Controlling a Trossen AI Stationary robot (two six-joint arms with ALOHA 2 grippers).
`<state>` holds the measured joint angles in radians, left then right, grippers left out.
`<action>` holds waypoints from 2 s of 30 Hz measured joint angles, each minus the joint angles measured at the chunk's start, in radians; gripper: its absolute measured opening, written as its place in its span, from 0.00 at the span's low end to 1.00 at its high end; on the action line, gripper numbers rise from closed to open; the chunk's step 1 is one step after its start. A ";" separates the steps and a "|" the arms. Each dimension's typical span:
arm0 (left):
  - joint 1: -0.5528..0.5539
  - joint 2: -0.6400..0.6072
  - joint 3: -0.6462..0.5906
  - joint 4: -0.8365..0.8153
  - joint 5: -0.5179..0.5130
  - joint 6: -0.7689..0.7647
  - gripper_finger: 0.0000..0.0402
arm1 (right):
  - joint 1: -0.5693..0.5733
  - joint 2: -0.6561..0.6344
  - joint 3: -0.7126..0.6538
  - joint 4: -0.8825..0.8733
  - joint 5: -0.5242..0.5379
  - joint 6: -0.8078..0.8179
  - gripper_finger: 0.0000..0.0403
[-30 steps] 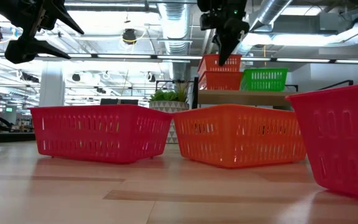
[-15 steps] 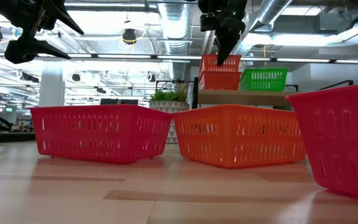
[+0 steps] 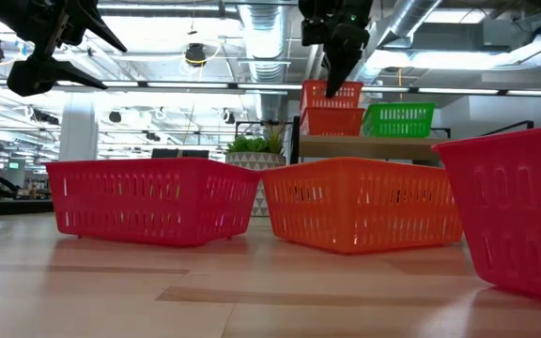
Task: Stack baskets on shelf by color
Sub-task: Stack the top orange bin on the orange bin on the shelf, then adjust the green bin on the shelf
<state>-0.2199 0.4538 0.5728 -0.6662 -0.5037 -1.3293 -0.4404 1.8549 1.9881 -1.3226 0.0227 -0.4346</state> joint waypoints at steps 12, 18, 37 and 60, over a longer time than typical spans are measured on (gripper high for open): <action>0.000 0.000 0.000 0.000 0.000 -0.001 0.68 | 0.000 0.000 0.000 0.008 0.000 0.000 0.07; 0.000 0.000 0.000 0.001 0.000 -0.002 0.68 | 0.000 0.000 0.000 0.021 0.000 0.000 0.08; 0.000 0.000 0.000 0.001 0.008 -0.003 0.68 | -0.052 0.000 0.000 0.017 0.000 0.053 0.23; 0.000 0.000 0.000 -0.003 0.018 -0.002 0.68 | -0.013 -0.008 0.248 -0.255 0.004 0.199 0.47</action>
<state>-0.2203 0.4538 0.5728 -0.6689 -0.4856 -1.3312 -0.4529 1.8474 2.2363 -1.5778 0.0272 -0.2355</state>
